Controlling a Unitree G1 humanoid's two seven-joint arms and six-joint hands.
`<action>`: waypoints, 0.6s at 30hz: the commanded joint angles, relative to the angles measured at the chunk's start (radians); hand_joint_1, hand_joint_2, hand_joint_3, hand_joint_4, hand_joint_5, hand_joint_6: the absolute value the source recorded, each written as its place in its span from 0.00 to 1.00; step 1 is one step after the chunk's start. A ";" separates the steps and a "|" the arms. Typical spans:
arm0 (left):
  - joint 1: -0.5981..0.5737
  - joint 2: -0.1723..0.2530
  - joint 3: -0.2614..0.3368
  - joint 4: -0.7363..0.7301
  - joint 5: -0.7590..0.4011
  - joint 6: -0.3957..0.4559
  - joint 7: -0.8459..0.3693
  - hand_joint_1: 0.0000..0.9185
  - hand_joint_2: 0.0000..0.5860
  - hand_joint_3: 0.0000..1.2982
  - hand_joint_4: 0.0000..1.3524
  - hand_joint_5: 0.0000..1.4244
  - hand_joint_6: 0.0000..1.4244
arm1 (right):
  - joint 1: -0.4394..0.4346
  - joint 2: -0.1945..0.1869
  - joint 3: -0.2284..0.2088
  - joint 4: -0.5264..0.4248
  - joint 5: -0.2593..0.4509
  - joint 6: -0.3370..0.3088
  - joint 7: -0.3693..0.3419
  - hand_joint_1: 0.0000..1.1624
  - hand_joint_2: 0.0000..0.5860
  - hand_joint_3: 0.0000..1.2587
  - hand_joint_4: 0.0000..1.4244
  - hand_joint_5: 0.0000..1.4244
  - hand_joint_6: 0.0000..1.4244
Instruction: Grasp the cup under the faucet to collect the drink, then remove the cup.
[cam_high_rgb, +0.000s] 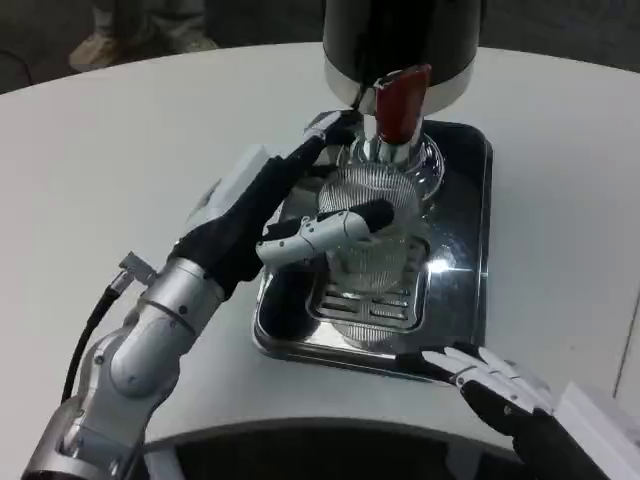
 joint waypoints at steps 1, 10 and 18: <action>0.048 0.019 0.042 -0.056 -0.025 0.044 -0.001 0.16 0.00 0.07 0.06 0.21 0.20 | 0.008 0.003 0.001 -0.003 0.006 -0.014 -0.010 0.54 0.87 0.15 0.08 0.03 0.00; 0.112 0.039 0.090 -0.179 -0.057 0.112 -0.020 0.15 0.00 0.07 0.08 0.21 0.20 | 0.003 0.006 0.009 0.002 0.002 -0.015 -0.011 0.54 0.87 0.15 0.08 0.03 0.00; 0.183 0.056 0.153 -0.392 -0.160 0.191 -0.082 0.09 0.00 0.09 0.11 0.21 0.20 | 0.005 0.007 0.004 0.002 0.004 -0.015 -0.013 0.54 0.87 0.15 0.08 0.03 0.00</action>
